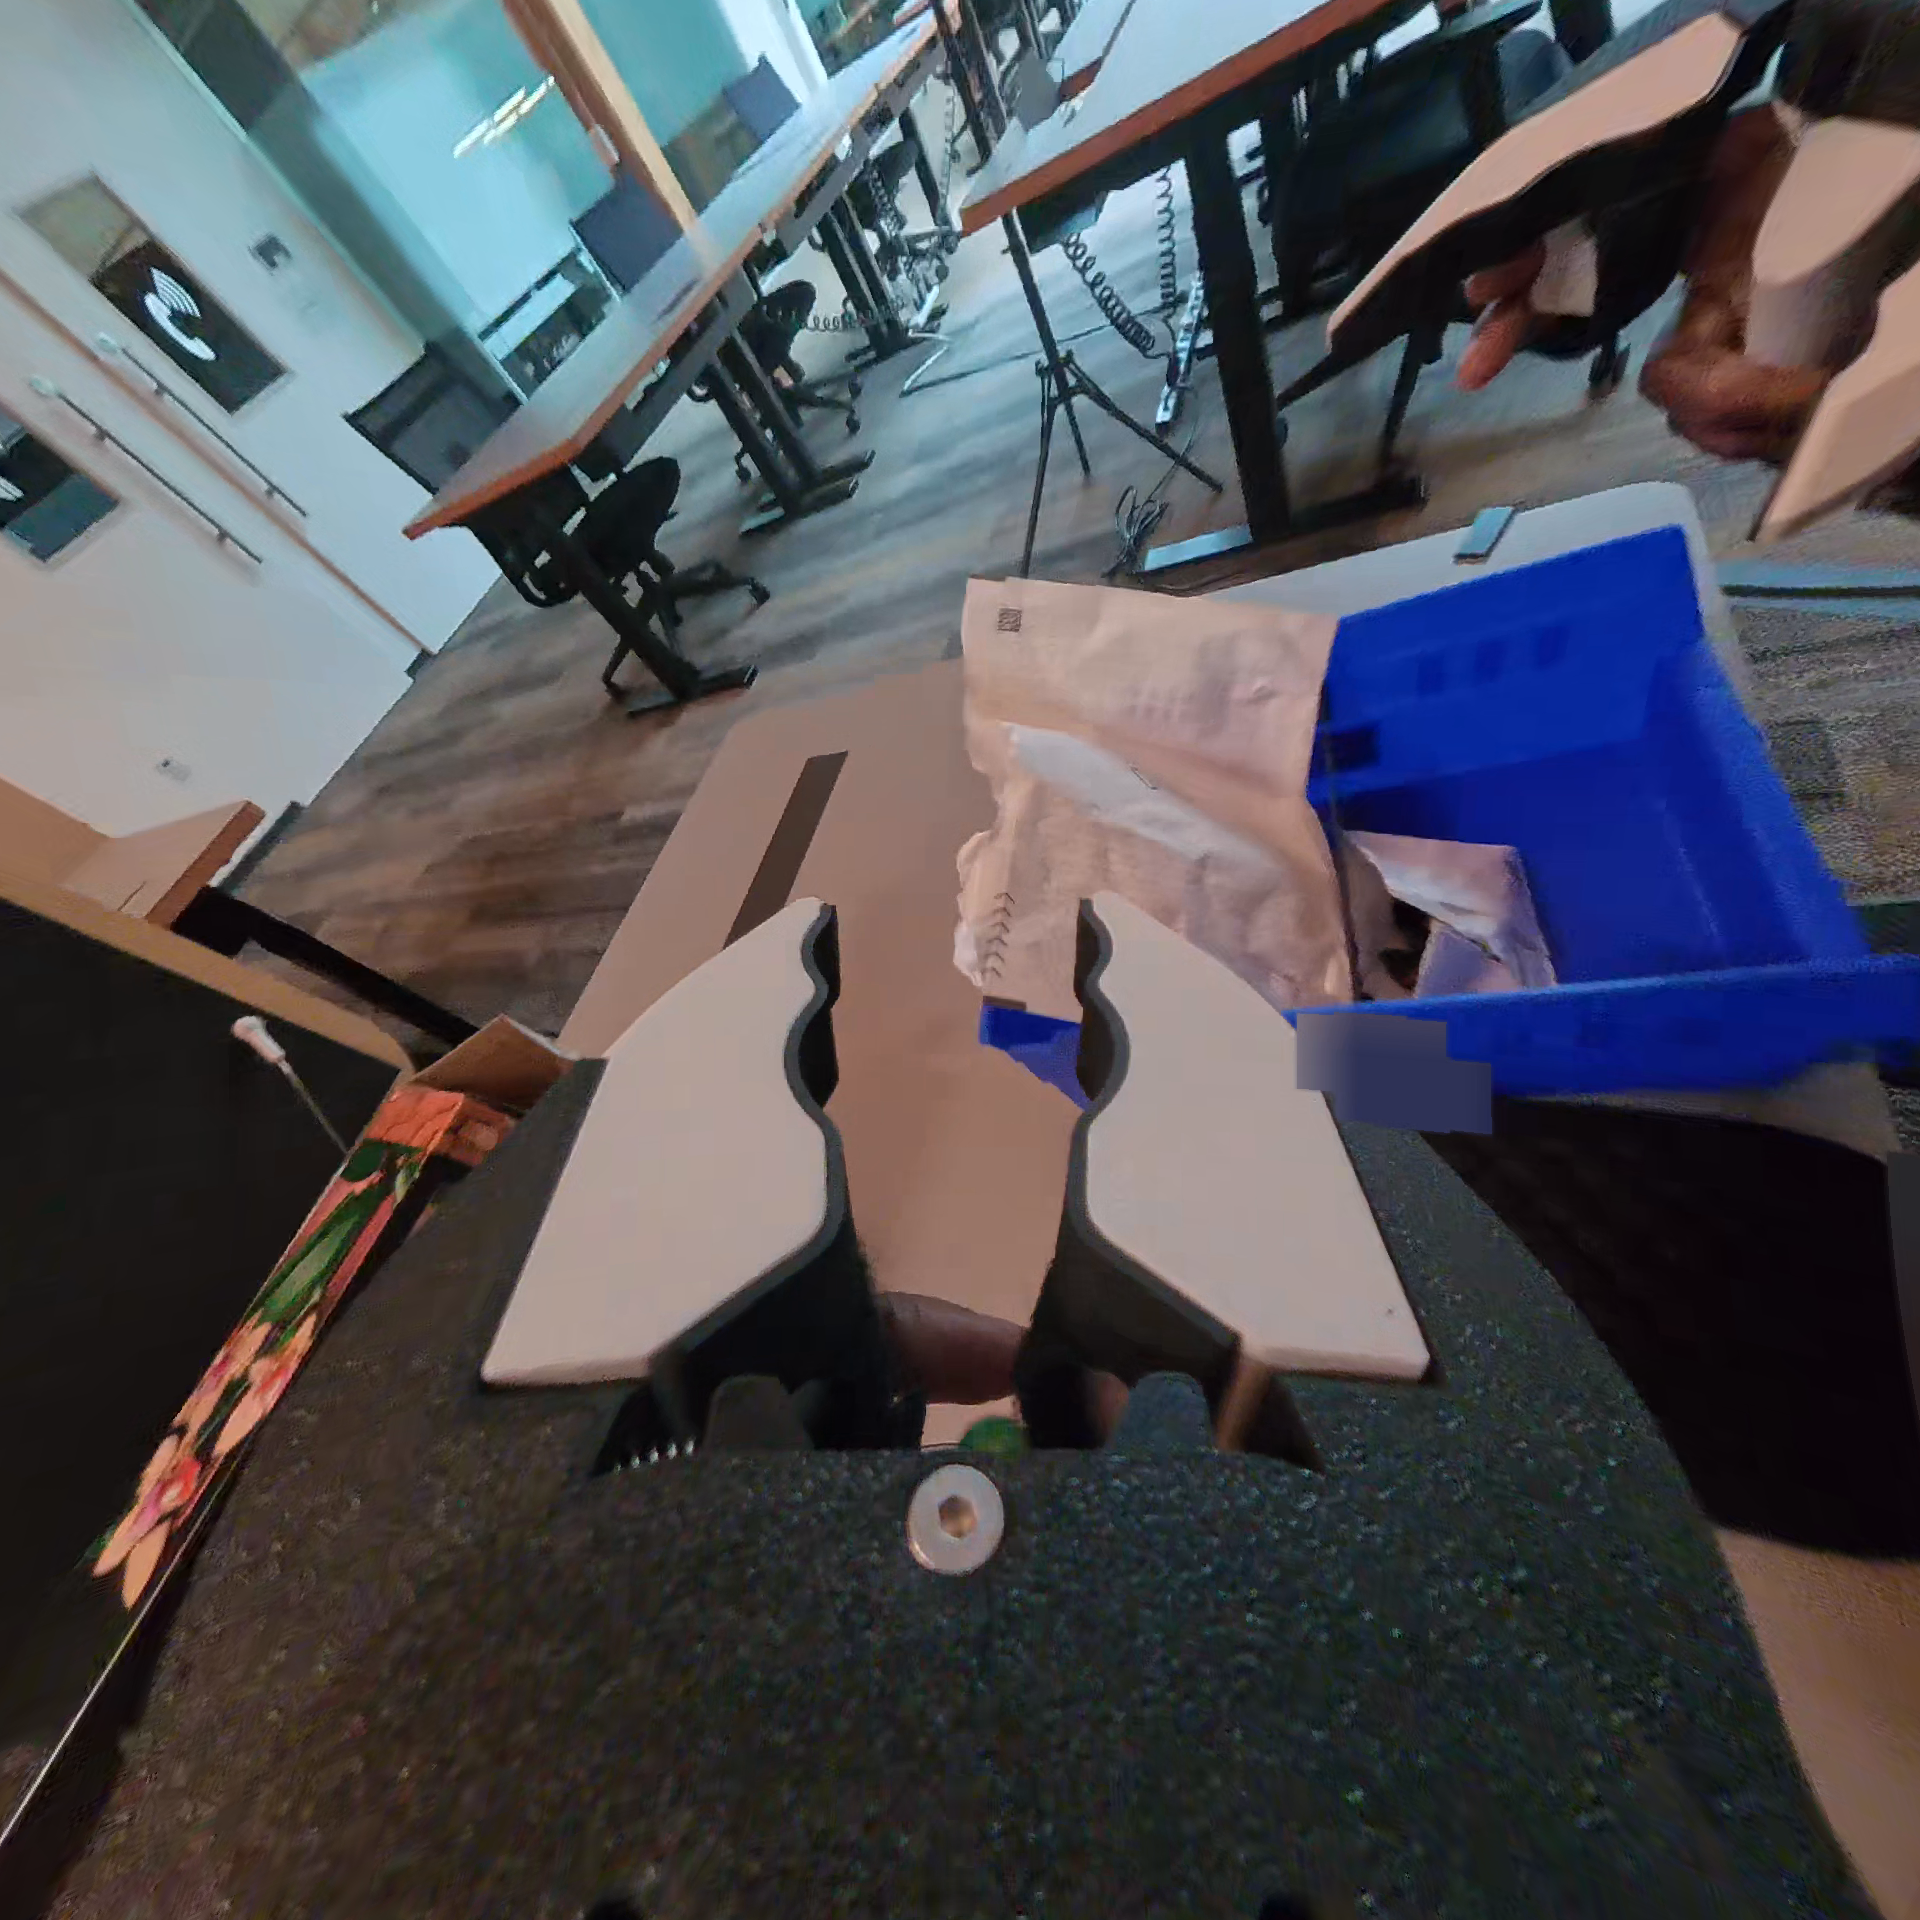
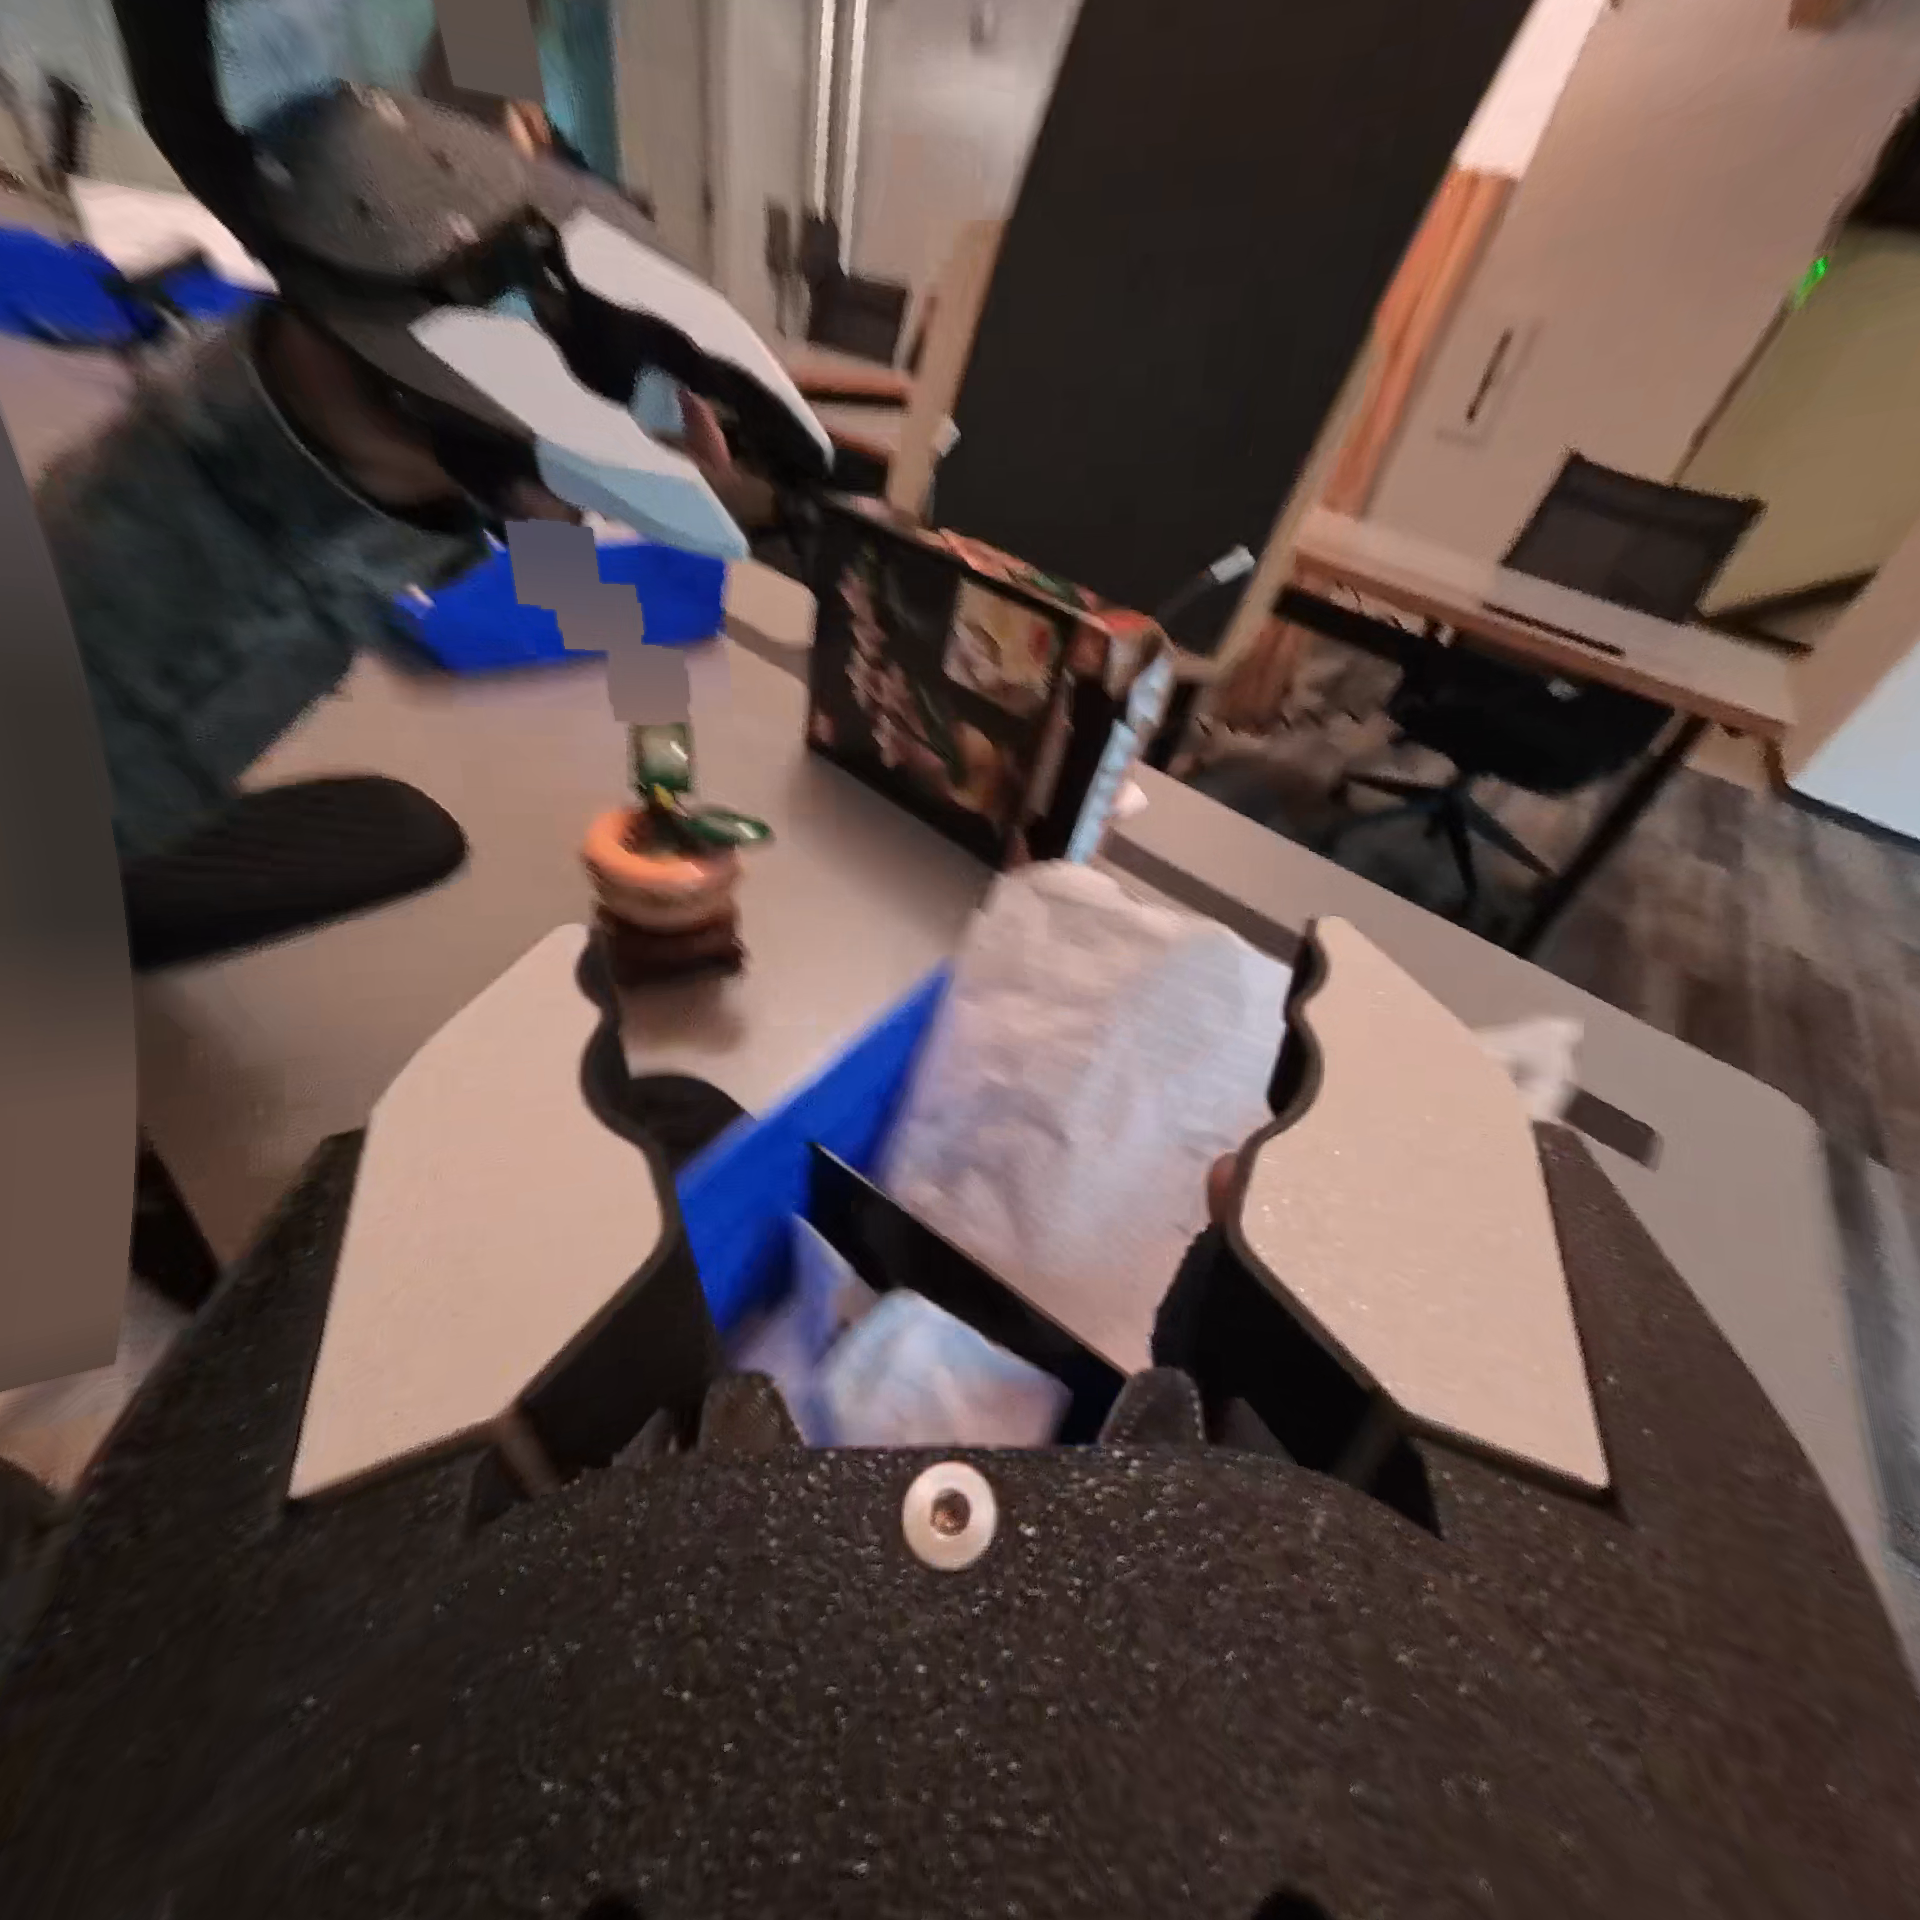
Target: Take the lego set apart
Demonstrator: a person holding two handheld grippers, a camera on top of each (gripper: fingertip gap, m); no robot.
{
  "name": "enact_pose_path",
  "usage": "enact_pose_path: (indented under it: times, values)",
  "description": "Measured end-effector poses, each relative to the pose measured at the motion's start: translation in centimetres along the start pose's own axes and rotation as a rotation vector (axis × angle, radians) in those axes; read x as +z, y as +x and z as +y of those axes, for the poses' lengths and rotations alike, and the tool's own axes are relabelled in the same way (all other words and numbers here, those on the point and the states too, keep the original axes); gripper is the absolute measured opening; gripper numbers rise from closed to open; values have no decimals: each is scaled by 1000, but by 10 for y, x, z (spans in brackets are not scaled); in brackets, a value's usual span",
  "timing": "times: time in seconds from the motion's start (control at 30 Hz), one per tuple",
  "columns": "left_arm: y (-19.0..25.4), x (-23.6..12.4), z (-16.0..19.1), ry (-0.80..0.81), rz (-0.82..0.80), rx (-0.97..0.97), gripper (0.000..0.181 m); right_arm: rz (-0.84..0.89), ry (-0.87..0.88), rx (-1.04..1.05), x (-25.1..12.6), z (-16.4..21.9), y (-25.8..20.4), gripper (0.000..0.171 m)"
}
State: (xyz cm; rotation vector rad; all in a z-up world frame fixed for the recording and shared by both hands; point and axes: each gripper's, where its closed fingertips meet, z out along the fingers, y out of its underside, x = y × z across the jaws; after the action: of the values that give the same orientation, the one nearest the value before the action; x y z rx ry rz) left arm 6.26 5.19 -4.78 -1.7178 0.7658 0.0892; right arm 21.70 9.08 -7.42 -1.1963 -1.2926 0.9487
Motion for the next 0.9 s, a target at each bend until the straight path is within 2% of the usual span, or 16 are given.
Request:
enact_pose_path:
  times: [0.07,0.13,0.17,0.23,0.3,0.33,0.4,0.53,0.67,0.83,0.9]
  values:
    - [-1,-26,5,-4,-26,5,47,-37,115,45,8,-18,-29,122]
    - [-9,-53,11,3,-60,-18,50,-55,236,76,16,-37,-54,112]
    - [-13,-66,15,8,-67,-41,52,-77,302,70,18,-46,-68,99]
    - [-17,-88,31,8,-70,-90,56,-77,413,42,23,-62,-93,60]
    - [-18,-102,55,13,-76,-153,59,-42,437,-26,32,-64,-113,8]
    - [-13,-106,70,13,-65,-189,61,-20,441,-60,38,-61,-121,0]
    - [-5,-112,101,21,-69,-266,64,-69,371,-101,58,-46,-142,0]
    - [7,-126,145,103,-98,-380,64,-241,306,26,96,-29,-167,0]
    - [14,-131,170,158,-98,-413,60,-326,138,98,136,-3,-172,31]
    - [15,-112,202,60,-91,-443,59,-319,-63,56,176,24,-165,67]
    - [13,-110,210,-7,-95,-457,61,-333,-144,30,188,21,-161,80]
